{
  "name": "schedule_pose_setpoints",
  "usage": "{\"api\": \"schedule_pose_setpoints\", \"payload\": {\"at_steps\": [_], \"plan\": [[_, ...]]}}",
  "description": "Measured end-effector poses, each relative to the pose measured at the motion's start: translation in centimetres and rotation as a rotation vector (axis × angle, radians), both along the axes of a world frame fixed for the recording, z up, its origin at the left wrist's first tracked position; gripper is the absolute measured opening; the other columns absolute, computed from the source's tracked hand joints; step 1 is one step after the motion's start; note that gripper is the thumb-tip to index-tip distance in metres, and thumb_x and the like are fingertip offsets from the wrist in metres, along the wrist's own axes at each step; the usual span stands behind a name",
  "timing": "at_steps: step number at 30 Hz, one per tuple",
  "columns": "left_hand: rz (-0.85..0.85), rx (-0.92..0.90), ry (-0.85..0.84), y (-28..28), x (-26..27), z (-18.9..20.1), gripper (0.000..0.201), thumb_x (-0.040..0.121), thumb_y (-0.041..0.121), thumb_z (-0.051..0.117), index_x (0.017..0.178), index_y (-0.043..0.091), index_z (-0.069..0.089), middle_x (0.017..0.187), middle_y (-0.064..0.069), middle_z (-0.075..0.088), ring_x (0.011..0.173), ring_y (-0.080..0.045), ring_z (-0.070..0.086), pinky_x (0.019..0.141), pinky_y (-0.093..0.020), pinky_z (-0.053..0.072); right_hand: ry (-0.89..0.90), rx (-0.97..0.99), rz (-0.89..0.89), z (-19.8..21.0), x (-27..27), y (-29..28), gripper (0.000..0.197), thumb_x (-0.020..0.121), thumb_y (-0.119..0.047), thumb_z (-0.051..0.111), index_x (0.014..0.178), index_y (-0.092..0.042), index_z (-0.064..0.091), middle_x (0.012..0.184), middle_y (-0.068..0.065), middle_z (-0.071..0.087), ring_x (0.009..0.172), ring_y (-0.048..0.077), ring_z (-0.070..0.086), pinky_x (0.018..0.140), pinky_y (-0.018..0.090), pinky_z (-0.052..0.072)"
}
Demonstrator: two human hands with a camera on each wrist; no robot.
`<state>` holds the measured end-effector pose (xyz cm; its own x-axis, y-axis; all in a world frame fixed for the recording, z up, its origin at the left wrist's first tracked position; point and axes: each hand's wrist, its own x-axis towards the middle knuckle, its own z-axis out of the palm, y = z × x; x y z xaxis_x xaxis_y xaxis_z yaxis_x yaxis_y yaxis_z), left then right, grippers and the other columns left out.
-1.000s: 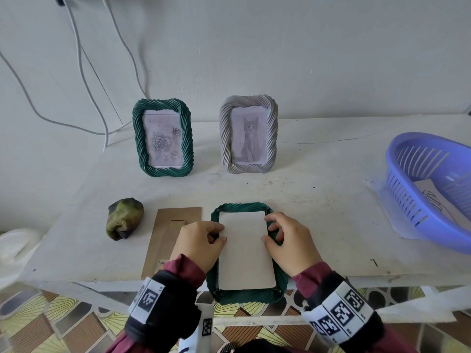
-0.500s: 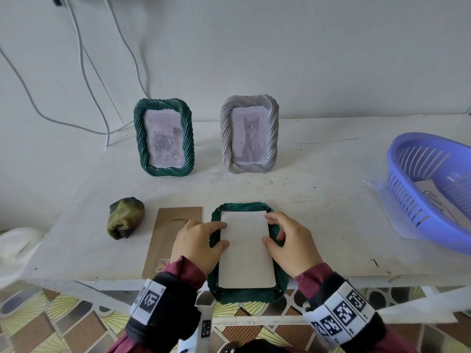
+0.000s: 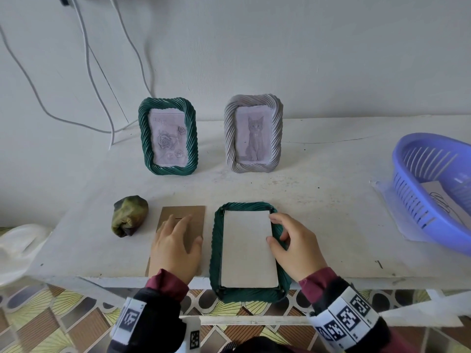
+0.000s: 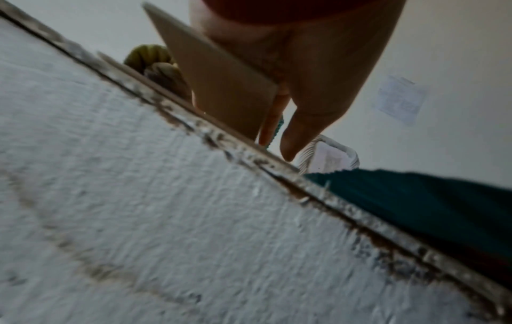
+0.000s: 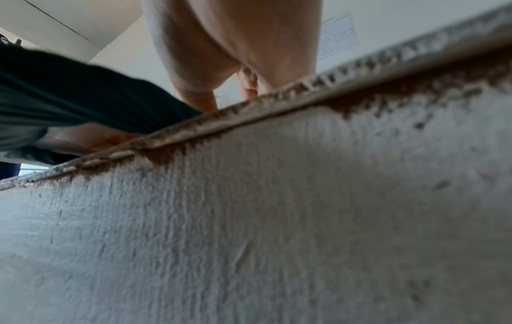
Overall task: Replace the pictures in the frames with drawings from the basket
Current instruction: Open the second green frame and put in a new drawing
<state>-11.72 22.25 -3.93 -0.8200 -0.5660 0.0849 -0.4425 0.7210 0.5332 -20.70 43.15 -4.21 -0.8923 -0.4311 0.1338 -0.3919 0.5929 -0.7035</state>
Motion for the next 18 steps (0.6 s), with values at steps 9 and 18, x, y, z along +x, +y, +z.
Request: {"api": "schedule_pose_setpoints", "payload": {"at_steps": [9,18], "plan": [[0.029,0.04,0.144,-0.2,1.2,-0.3,0.037,0.072,-0.002,0.068,0.109,0.001,0.063,0.109,-0.014,0.063,0.103,-0.031,0.056,0.087,-0.027,0.035,-0.001,0.047,0.025,0.0,0.2,0.1,0.043,0.084,-0.019,0.062,0.125,-0.025,0.052,0.086,-0.029,0.042,0.074,-0.002,0.044,0.066,0.001,0.031],[0.117,0.314,0.329,-0.9,1.5,0.3,0.039,0.07,0.006,0.071,0.097,0.032,0.063,0.111,-0.002,0.065,0.1,-0.016,0.058,0.091,-0.033,0.046,0.091,-0.029,0.002,0.1,-0.1,0.0,0.042,0.082,-0.018,0.065,0.122,-0.021,0.055,0.108,-0.011,0.061,0.085,0.007,0.05,0.074,0.013,0.038]]}}
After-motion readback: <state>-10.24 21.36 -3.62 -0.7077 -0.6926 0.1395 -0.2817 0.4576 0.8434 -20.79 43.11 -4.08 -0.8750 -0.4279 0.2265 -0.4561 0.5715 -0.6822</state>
